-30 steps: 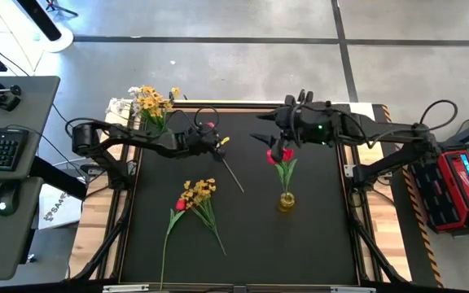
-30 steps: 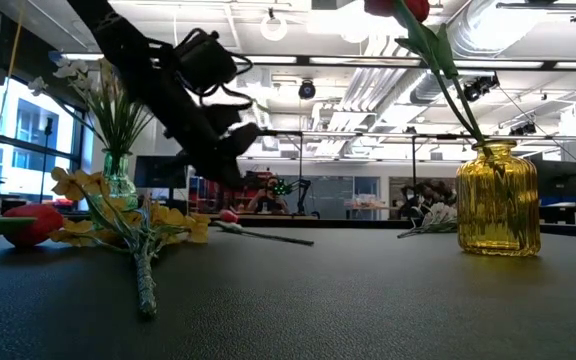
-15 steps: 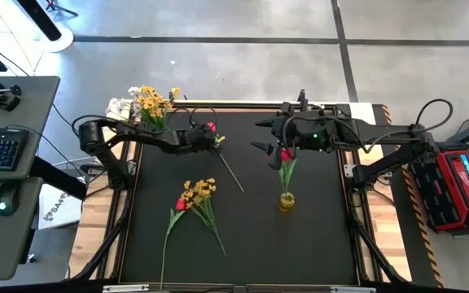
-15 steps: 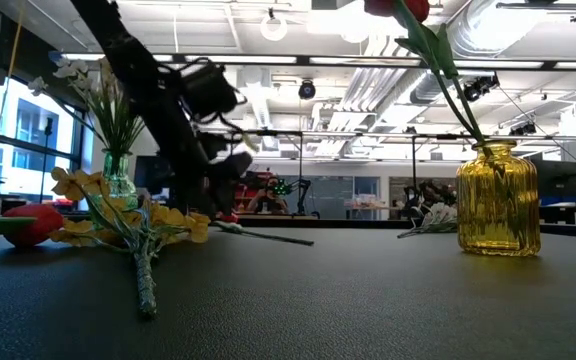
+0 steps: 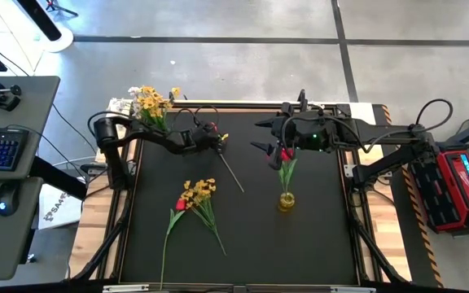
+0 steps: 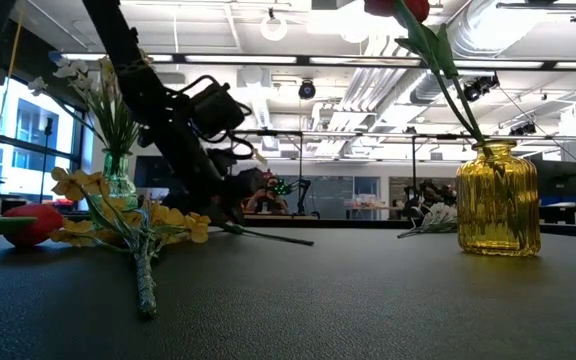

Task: Sort flowers into vase by color
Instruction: Put the top red flower into the yellow flower vase

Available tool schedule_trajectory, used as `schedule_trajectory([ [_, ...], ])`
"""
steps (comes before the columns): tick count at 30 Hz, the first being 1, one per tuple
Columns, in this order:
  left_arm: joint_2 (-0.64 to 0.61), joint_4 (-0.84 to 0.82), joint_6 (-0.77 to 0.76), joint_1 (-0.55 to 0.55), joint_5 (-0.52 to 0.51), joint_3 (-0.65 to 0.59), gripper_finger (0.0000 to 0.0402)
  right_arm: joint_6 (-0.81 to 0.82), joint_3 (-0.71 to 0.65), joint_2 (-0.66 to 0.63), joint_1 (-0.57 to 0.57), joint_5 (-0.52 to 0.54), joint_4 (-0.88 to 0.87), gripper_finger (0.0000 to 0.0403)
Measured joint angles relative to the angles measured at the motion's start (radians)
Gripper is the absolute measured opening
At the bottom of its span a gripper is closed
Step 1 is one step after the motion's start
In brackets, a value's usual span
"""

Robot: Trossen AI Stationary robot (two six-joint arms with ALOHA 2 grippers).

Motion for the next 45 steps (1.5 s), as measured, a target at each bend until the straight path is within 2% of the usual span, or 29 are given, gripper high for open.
schedule_trajectory([
  [6, 0.010, 0.018, 0.046, 0.010, 0.005, 0.001, 0.0074, 0.000, 0.000, 0.000, 0.000, 0.000, 0.000, 0.0259],
  [10, -0.009, 0.080, 0.103, 0.010, 0.062, 0.000, 0.0019, 0.000, 0.000, 0.000, 0.000, 0.012, 0.000, 0.0259],
  [12, -0.037, 0.132, 0.132, 0.010, 0.087, 0.000, 0.0006, 0.000, 0.000, 0.000, 0.000, 0.020, 0.000, 0.0259],
  [20, -0.213, 0.284, 0.248, 0.006, 0.198, 0.000, 0.0003, -0.001, 0.000, -0.003, 0.000, 0.021, -0.008, 0.0259],
  [28, -0.489, 0.342, 0.420, -0.050, 0.210, 0.000, 0.0003, 0.006, 0.000, -0.053, 0.000, 0.023, -0.015, 0.0259],
  [35, -0.696, 0.429, 0.525, -0.149, 0.360, 0.000, 0.0003, 0.009, 0.000, -0.042, 0.020, -0.010, 0.001, 0.0259],
  [40, -0.753, 0.485, 0.599, -0.242, 0.426, 0.000, 0.0003, -0.059, 0.000, -0.006, 0.078, -0.020, 0.094, 0.0259],
  [45, -0.758, 0.529, 0.677, -0.332, 0.429, 0.000, 0.0003, -0.114, 0.000, 0.044, 0.125, -0.082, 0.183, 0.0259],
])
